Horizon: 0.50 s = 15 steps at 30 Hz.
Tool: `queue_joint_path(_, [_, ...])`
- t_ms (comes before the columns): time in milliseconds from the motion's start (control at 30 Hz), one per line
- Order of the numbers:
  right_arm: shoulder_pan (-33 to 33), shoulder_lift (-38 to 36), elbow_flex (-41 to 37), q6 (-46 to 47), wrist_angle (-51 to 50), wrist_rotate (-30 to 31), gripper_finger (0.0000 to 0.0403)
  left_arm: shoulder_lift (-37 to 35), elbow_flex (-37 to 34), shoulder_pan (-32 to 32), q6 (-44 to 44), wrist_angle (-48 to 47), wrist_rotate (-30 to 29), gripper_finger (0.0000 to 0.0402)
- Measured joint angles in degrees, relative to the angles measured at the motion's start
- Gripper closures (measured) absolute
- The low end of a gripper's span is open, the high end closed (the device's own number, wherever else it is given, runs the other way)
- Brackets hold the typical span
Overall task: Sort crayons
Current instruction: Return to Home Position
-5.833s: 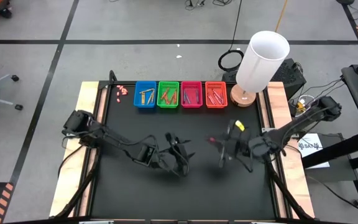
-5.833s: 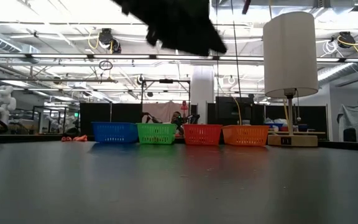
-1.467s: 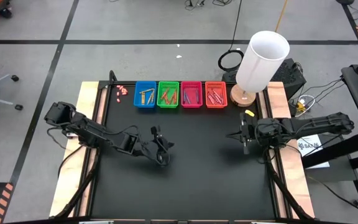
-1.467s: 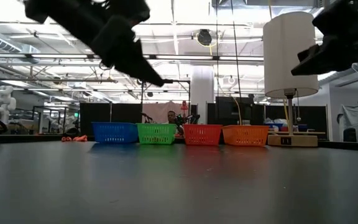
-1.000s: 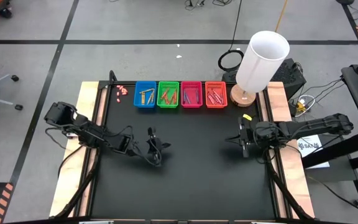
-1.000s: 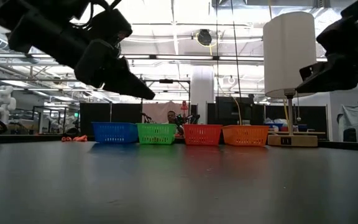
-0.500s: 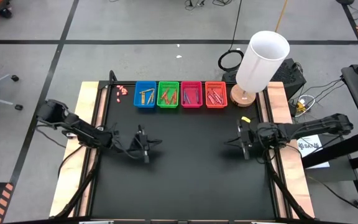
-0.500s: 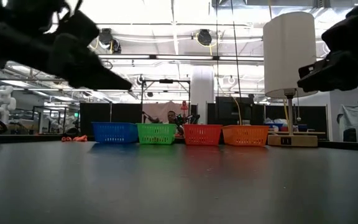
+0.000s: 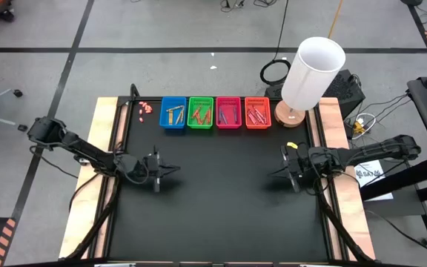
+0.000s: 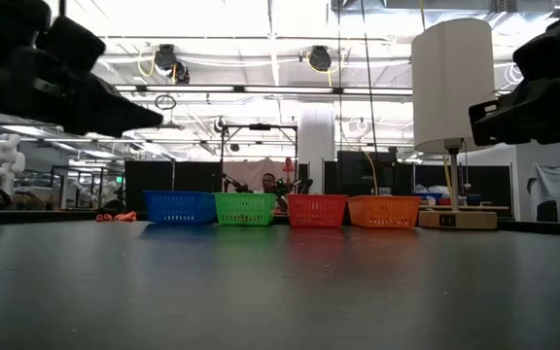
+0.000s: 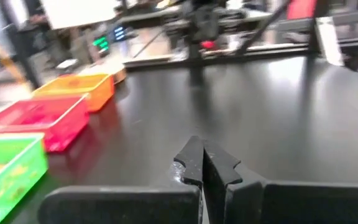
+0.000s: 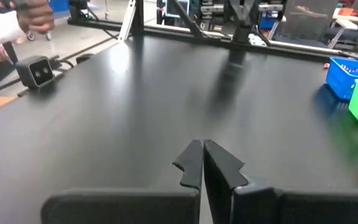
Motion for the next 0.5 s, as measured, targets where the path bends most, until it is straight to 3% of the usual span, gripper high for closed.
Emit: queue_joint_path(500, [-0.02, -2.12, -0.18, -4.55, -0.01, -6.0, 0.0403, -12.38, -1.2, 3.7, 7.27, -7.69, 10.67, 0.0402])
